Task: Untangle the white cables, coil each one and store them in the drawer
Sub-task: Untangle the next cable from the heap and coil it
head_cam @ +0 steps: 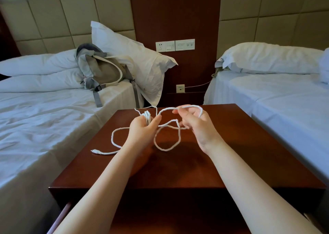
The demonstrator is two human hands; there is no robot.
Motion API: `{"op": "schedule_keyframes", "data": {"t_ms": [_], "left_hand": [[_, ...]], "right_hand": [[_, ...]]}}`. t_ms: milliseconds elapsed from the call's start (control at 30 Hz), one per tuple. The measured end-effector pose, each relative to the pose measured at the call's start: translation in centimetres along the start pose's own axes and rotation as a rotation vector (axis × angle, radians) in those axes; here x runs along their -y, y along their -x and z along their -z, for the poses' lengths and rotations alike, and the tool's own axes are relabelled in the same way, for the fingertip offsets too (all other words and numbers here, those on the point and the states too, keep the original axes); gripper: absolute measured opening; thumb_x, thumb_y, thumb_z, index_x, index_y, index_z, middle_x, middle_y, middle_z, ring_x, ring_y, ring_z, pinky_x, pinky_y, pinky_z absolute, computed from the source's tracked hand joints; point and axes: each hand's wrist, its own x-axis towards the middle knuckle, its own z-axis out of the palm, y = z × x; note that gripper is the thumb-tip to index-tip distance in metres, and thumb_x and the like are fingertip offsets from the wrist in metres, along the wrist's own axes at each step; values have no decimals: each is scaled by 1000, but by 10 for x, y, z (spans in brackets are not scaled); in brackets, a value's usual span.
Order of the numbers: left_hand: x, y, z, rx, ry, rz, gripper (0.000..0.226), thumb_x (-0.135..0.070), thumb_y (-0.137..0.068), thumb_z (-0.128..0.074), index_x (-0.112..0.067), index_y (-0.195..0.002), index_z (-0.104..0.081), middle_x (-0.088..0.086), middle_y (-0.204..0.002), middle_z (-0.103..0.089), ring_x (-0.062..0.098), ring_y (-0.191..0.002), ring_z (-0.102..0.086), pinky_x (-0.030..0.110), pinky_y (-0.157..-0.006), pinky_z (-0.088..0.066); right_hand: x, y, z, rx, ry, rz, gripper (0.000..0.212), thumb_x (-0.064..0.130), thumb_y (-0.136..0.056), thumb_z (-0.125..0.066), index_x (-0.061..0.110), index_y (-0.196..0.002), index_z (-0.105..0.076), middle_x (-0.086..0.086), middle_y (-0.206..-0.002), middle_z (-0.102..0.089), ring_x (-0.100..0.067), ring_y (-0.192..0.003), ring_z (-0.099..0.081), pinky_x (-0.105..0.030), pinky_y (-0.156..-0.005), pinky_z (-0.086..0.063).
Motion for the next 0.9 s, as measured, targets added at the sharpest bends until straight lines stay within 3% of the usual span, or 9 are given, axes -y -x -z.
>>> {"op": "schedule_keyframes", "data": {"t_ms": [100,200,333,400,500,633,700,767,900], "left_hand": [[1,0,8,-71,-106,-52,37,-28,-90,-59,-7,-65,-43,10,-59,-39,21,-56,-36,32,-55,-29],[2,1,20,-58,-169,-31,39,-23,-83,-68,-9,-59,-42,4,-53,-41,13,-52,-39,26,-53,-31],[3,3,21,48,-228,30,42,-24,-84,-67,-11,-57,-37,2,-52,-36,13,-49,-35,26,-51,-29],[-3,7,18,202,-137,46,44,-24,-90,-59,-11,-56,-35,0,-46,-34,12,-41,-32,25,-48,-28],[-18,14,16,583,217,104,49,-18,-95,-49,-15,-49,-31,-3,-39,-26,8,-32,-22,16,-36,-20],[-30,16,14,1073,695,62,48,-29,-89,-54,-16,-49,-31,-6,-36,-29,7,-31,-22,14,-38,-21],[-35,15,11,1168,940,31,47,-30,-91,-53,-15,-52,-31,-3,-38,-27,11,-33,-23,18,-39,-23],[-40,13,10,1102,1139,-11,45,-25,-91,-53,-16,-51,-33,-2,-39,-29,12,-35,-25,21,-39,-23],[-47,9,22,676,1355,34,35,-19,-74,-63,-17,-46,-40,-5,-37,-37,7,-35,-28,20,-43,-31]], "right_hand": [[-6,-5,9,-218,303,149,30,34,-95,-53,10,-83,-68,15,-49,-52,1,-54,-52,-12,-57,-38],[-14,-7,18,-345,524,326,31,41,-90,-56,13,-76,-60,7,-52,-51,-7,-50,-49,-18,-45,-34],[-19,-8,16,-403,724,461,31,43,-92,-53,16,-78,-60,5,-57,-55,-14,-51,-52,-29,-44,-43],[-19,-7,16,-453,789,480,31,41,-93,-52,14,-80,-61,6,-61,-56,-13,-53,-52,-27,-45,-44],[-15,-5,18,-483,841,397,32,44,-94,-48,16,-83,-60,12,-60,-49,-10,-54,-49,-20,-45,-37],[-10,-1,13,-370,915,280,34,51,-93,-40,21,-81,-51,14,-59,-41,-6,-54,-43,-20,-49,-26],[-13,1,7,-287,952,306,37,54,-92,-33,23,-79,-47,14,-58,-41,-5,-52,-43,-19,-48,-26],[-19,3,1,-189,946,358,42,53,-96,-29,22,-73,-45,12,-53,-39,-7,-46,-40,-19,-45,-24],[-21,2,-10,46,955,287,34,33,-100,-41,24,-67,-41,10,-50,-41,-9,-41,-39,-22,-43,-28]]}}
